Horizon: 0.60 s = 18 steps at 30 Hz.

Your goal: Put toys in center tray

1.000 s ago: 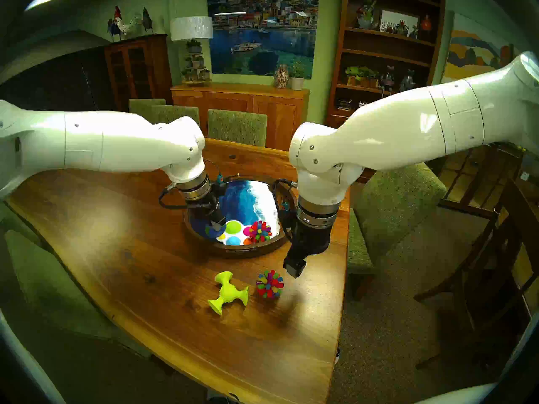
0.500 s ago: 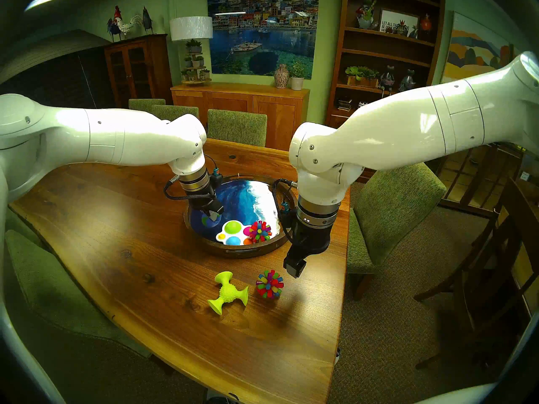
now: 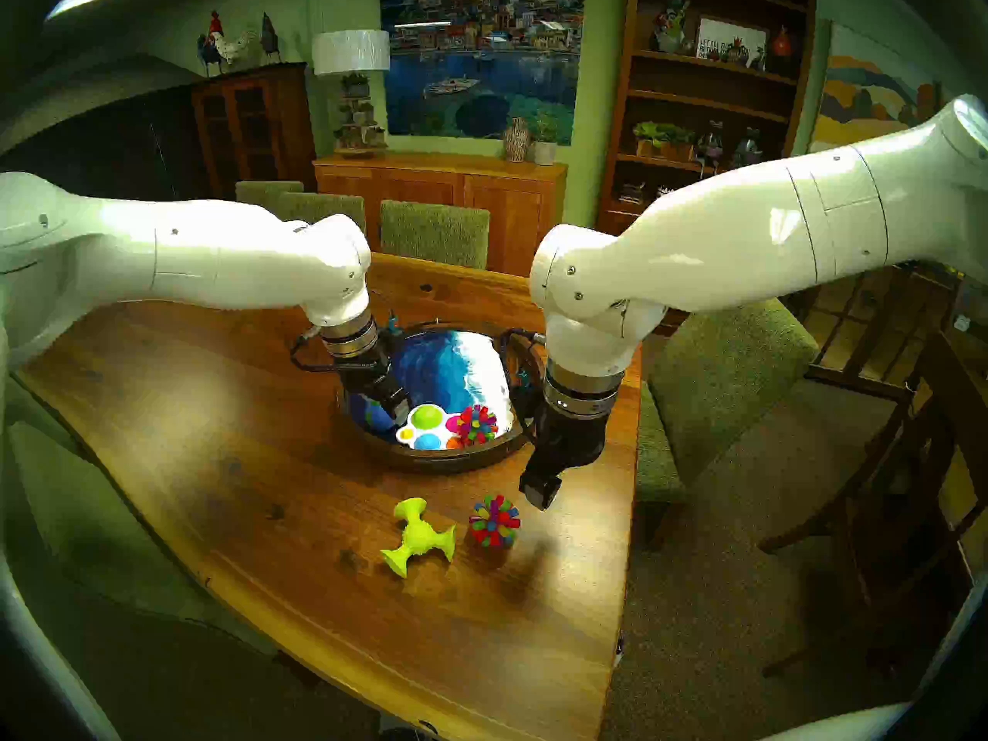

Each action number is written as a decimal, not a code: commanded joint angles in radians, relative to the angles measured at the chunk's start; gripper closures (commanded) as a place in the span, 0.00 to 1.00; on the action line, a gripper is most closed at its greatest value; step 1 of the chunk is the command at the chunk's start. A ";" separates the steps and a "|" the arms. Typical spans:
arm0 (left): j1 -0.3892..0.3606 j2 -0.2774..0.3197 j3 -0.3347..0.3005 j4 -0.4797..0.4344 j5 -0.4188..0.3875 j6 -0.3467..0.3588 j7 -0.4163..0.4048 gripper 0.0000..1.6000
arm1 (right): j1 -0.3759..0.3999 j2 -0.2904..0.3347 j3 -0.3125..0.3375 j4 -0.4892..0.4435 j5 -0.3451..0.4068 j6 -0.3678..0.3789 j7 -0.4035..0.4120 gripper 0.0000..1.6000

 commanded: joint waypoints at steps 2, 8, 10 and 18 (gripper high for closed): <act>-0.120 0.104 -0.092 -0.154 0.045 -0.002 -0.013 0.00 | 0.013 0.001 0.011 0.003 0.000 -0.001 0.000 0.00; -0.162 0.144 -0.082 -0.274 0.060 -0.002 -0.047 0.00 | 0.012 0.001 0.011 0.003 -0.001 -0.001 0.000 0.00; -0.177 0.148 -0.059 -0.318 0.066 -0.002 -0.057 0.00 | 0.012 0.001 0.011 0.003 -0.001 -0.001 0.000 0.00; -0.203 0.175 -0.005 -0.460 0.092 -0.002 -0.082 0.00 | 0.012 0.002 0.012 0.003 -0.001 -0.001 0.000 0.00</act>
